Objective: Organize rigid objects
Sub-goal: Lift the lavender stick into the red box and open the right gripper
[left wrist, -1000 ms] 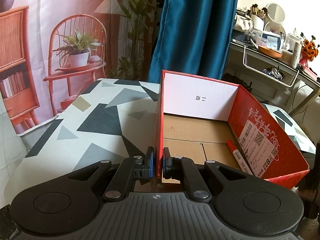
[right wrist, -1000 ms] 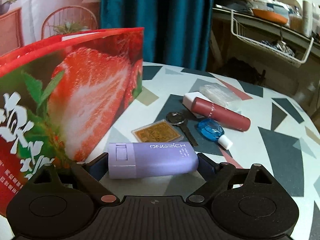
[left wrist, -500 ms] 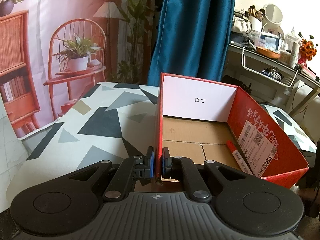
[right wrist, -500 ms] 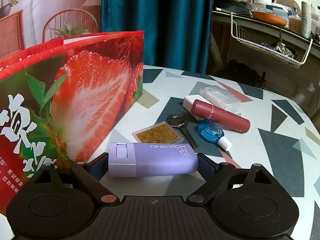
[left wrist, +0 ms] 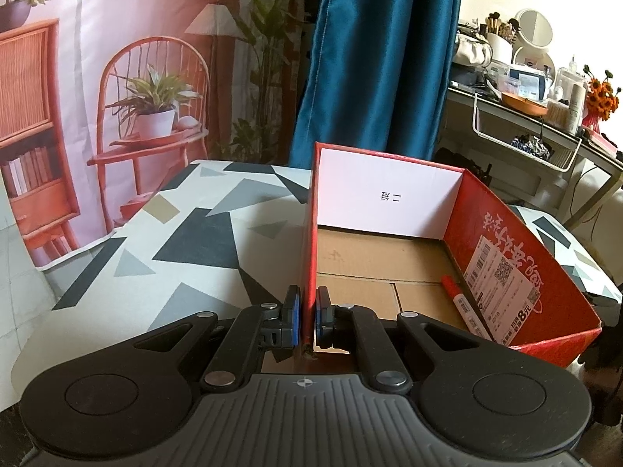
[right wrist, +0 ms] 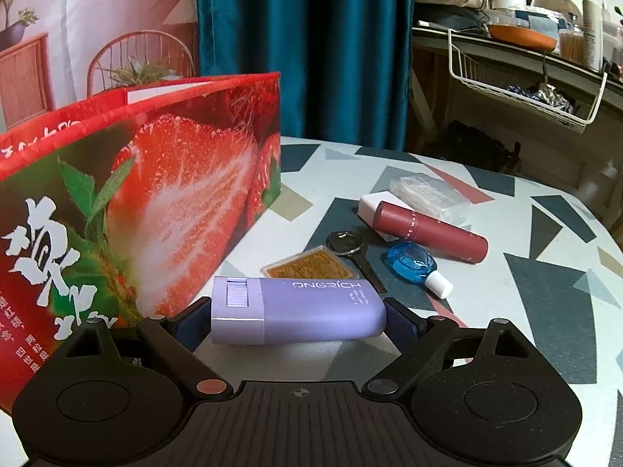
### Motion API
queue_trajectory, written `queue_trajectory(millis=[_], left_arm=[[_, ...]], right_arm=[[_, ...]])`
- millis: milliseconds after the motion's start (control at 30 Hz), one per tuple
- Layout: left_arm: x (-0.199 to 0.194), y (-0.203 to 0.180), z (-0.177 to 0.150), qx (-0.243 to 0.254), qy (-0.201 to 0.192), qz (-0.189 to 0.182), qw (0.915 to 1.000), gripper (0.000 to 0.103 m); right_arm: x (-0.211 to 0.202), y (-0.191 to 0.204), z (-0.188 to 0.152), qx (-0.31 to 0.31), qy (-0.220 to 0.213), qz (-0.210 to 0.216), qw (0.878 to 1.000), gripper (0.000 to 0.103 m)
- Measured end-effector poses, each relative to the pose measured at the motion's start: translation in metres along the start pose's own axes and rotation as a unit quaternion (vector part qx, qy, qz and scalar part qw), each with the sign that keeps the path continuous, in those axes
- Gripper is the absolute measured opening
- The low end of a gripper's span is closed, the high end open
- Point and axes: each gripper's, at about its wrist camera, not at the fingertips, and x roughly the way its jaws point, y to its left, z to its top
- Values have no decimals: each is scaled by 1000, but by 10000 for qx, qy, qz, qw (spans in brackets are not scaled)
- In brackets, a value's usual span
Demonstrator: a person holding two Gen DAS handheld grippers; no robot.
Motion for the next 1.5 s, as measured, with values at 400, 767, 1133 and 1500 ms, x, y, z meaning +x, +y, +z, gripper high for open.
queue_trajectory(millis=[400,767,1133,1500], left_arm=[[0,-1,1,47,17,4,10000,9],[0,-1,0,69,4,6,10000,9],[0,-1,0,69,8,-24,10000,9],[1,1,1,37,11,-53,10000,9]], right_arm=[[-27,-18,40,372,-542,39,9978,89],[-33,30,110,-1107,-769,1031,9855,89],[-8,78,115,-2218,-361,1479,9631,89],[-5,88,108,-2221,-312,1353,9651,77]])
